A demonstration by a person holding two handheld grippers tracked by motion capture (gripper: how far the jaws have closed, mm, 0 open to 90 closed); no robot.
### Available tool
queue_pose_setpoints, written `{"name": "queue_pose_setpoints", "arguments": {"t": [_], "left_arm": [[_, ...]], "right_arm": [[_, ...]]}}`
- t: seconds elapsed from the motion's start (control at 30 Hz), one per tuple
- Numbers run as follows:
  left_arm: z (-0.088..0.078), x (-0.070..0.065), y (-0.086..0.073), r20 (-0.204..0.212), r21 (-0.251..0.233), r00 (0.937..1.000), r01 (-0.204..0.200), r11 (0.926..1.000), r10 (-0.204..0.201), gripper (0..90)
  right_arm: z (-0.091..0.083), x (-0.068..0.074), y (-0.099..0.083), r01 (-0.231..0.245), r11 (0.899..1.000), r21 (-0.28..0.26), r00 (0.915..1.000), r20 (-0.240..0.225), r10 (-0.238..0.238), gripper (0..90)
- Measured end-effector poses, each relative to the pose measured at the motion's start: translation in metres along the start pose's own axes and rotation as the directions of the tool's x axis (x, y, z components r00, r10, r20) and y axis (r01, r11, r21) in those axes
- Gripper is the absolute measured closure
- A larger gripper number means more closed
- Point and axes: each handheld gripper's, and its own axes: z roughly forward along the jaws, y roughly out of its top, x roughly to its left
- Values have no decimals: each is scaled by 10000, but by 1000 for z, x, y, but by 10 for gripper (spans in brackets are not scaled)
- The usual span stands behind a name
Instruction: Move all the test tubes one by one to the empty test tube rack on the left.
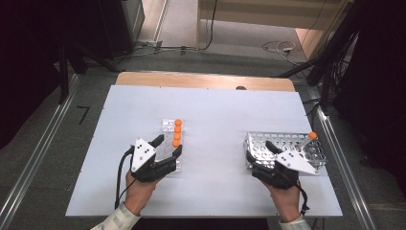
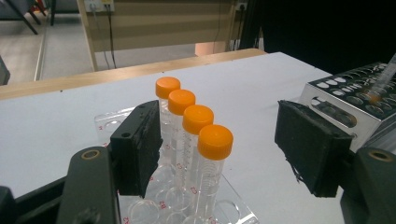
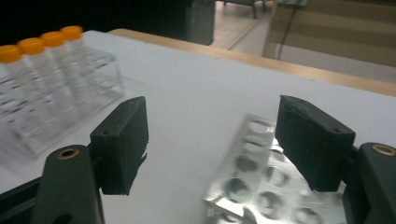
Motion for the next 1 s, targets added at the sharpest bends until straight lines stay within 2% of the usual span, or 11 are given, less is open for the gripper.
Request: {"name": "queue_pose_setpoints", "arguments": {"t": [0.13, 0.27, 0.43, 0.7, 0.83, 0.9, 1.0], "left_arm": [[-1, 0, 0, 20, -30, 10000, 12, 10000, -12, 311], [-1, 1, 0, -19, -36, 10000, 15, 10000, -15, 309], [-1, 1, 0, -21, -33, 10000, 17, 10000, -17, 309], [-1, 1, -1, 23, 9, 10000, -8, 10000, 8, 310], [-1, 0, -1, 43, 16, 10000, -23, 10000, 23, 311], [-1, 0, -1, 42, 21, 10000, -15, 10000, 15, 311], [0, 0, -1, 27, 3, 10000, 0, 10000, 0, 312]], "right_arm": [[-9, -23, -1, -240, 9996, -168, 9966, 780, 252, 245], [-20, -43, -4, -549, 9975, -436, 9870, 1487, 608, 247], [-29, -66, -8, -1013, 9923, -710, 9672, 2265, 1150, 249], [-35, -92, -16, -1513, 9845, -888, 9358, 3081, 1716, 249], [-32, -99, -21, -1584, 9831, -921, 9238, 3376, 1805, 254], [-28, -105, -25, -1608, 9829, -897, 9134, 3638, 1826, 265], [-21, -116, -30, -1998, 9764, -822, 9041, 3685, 2161, 298]]}}
